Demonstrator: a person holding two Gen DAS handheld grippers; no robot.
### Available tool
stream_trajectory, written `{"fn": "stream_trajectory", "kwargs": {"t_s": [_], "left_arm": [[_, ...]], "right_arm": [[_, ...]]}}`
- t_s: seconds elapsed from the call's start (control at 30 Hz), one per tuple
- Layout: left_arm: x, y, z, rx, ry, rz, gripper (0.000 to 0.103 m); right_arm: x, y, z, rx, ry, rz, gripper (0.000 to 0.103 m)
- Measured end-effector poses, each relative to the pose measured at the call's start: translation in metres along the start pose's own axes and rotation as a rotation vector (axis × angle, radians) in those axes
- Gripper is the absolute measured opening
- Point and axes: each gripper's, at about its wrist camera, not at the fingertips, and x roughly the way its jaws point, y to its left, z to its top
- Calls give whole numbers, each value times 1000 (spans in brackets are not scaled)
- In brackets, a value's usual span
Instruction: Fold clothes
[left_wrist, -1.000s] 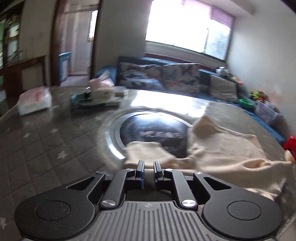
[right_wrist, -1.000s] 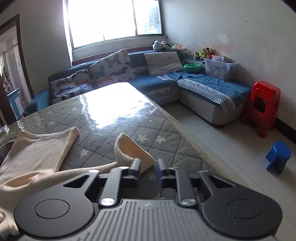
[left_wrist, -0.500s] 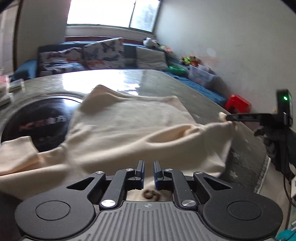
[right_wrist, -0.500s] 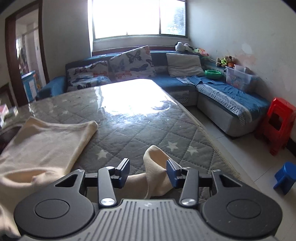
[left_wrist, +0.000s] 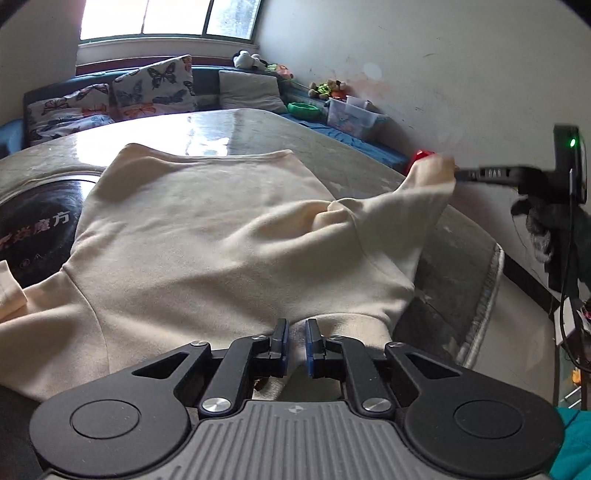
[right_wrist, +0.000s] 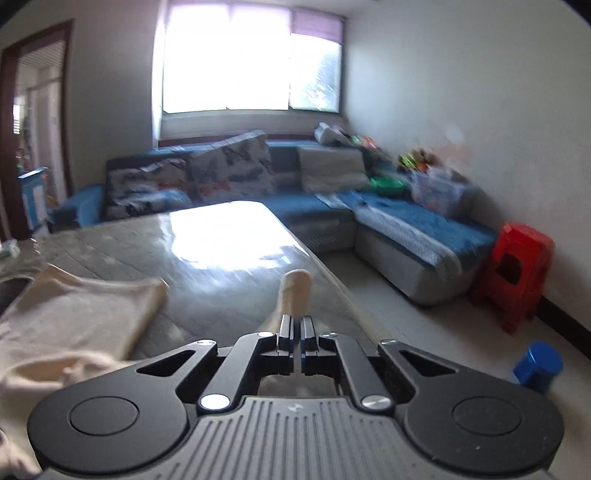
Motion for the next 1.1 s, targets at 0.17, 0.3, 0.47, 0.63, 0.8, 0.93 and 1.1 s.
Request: {"fn": "stream_trajectory", "kwargs": {"t_s": [0.17,0.3,0.47,0.63,0.8,0.93,1.1], "left_arm": [[-4,-5,3,39,21,-4,11],[-7,-3,6,11,2,-7,12],[0,-4,3,-11,8,-14,12],[1,-4,3,-10,17,-38,13],[-2,15,22,-33,-20,31,13],[0,50,55,-131,-83,175,16],[21,94,96,-221,-112,346,31]], "right_arm": [[2,-21,-11,46,53,-21,8],[10,-7,-4,18,47,69,31],[47,16,-8,8,126,164,34],[70,24,-13,-24,154,138,35],[82,29,3,-50,165,100,37],[77,48,20,-90,132,171,37],[83,86,37,-125,134,315,37]]}}
